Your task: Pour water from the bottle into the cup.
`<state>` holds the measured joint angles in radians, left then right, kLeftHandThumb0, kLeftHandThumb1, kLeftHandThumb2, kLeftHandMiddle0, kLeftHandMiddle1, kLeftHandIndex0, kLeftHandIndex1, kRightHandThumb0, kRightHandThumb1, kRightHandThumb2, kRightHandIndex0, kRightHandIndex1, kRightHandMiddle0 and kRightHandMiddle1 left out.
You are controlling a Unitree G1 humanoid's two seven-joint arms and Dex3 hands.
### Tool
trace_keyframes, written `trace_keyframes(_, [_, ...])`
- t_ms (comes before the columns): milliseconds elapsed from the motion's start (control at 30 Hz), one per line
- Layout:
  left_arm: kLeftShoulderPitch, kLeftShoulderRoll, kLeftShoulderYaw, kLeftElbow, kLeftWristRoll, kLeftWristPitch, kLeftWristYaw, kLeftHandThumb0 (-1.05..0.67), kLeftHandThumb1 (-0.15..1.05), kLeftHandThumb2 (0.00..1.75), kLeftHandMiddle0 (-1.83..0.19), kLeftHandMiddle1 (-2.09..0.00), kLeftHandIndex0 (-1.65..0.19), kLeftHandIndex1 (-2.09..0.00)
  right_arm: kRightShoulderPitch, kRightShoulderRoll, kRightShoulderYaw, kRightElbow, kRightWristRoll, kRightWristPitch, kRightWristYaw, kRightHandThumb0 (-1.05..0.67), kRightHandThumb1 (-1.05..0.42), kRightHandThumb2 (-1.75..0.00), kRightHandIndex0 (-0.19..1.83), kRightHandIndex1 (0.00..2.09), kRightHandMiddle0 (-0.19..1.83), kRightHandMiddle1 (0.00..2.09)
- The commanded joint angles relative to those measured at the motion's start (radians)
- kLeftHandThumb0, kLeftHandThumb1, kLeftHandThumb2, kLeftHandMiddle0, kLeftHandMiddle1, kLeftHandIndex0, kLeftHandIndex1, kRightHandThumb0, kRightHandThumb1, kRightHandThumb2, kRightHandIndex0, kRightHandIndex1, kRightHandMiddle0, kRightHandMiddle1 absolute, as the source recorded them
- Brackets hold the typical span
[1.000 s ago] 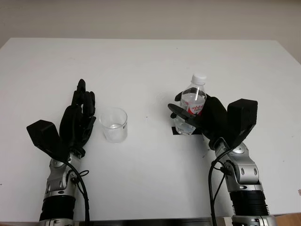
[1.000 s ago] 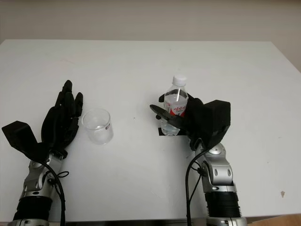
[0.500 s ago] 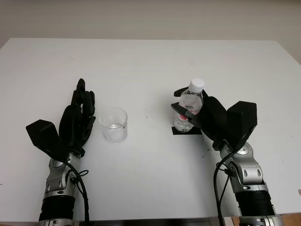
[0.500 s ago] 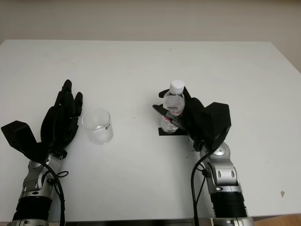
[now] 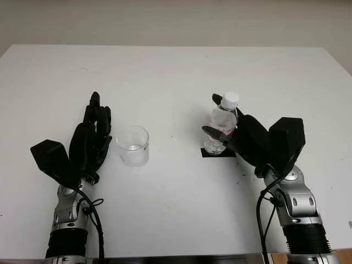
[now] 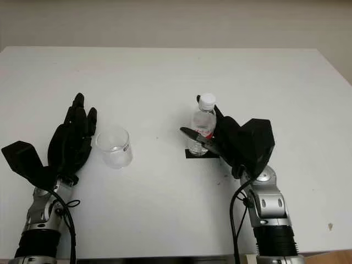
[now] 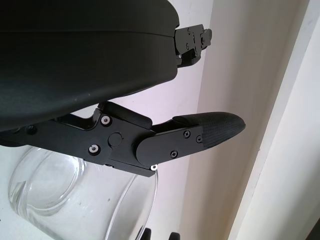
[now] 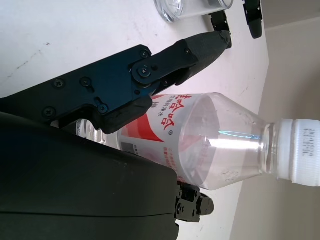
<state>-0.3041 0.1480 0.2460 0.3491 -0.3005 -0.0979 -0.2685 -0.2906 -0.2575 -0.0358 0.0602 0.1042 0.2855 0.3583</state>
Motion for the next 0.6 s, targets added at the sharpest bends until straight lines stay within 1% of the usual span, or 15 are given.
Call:
trace_keyframes(0, [0.003,0.007,0.000,-0.002,0.000,-0.004,-0.007,-0.70,1.05,0.60,0.12,-0.05,0.15,-0.05,0.008,-0.011,0.001,-0.011,0.001,-0.033,0.008,-0.89,-0.88,-0.05,-0.19,0.00,-0.19,0.00])
trace_keyframes(67, [0.002,0.006,0.000,0.000,-0.001,-0.005,-0.008,-0.70,1.05,0.60,0.12,-0.05,0.15,-0.05,0.011,-0.007,-0.002,0.005,-0.007,-0.065,-0.001,-0.89,-0.88,-0.05,-0.19,0.00,-0.19,0.00])
trace_keyframes(167, [0.000,0.004,0.001,-0.001,-0.002,0.001,-0.005,-0.70,1.05,0.60,0.11,-0.06,0.14,-0.06,0.016,-0.009,0.004,0.062,-0.068,-0.188,-0.051,-0.94,-0.88,-0.06,-0.19,0.00,-0.19,0.00])
trace_keyframes(200, [-0.001,0.004,0.000,-0.001,-0.001,0.001,-0.004,-0.69,1.05,0.60,0.11,-0.06,0.14,-0.06,0.014,-0.011,0.005,0.090,-0.089,-0.231,-0.068,-0.99,-0.90,-0.06,-0.19,0.00,-0.19,0.00])
trace_keyframes(300, [-0.002,0.005,-0.002,-0.002,0.003,0.002,-0.002,-0.70,1.05,0.61,0.11,-0.06,0.14,-0.06,0.008,-0.011,0.004,0.156,-0.127,-0.314,-0.105,-1.03,-0.92,-0.07,-0.19,0.00,-0.19,0.00])
trace_keyframes(467, [-0.003,0.006,0.001,0.001,-0.001,-0.003,-0.006,-0.69,1.05,0.61,0.12,-0.05,0.15,-0.05,0.012,0.015,-0.005,0.239,-0.118,-0.417,-0.137,-1.01,-0.91,-0.05,-0.19,0.00,-0.19,0.00])
trace_keyframes(567, [-0.004,0.007,-0.001,0.000,0.002,-0.001,-0.005,-0.69,1.05,0.61,0.12,-0.05,0.15,-0.05,0.021,0.032,0.009,0.289,-0.142,-0.532,-0.169,-1.02,-0.92,-0.06,-0.19,0.00,-0.19,0.00])
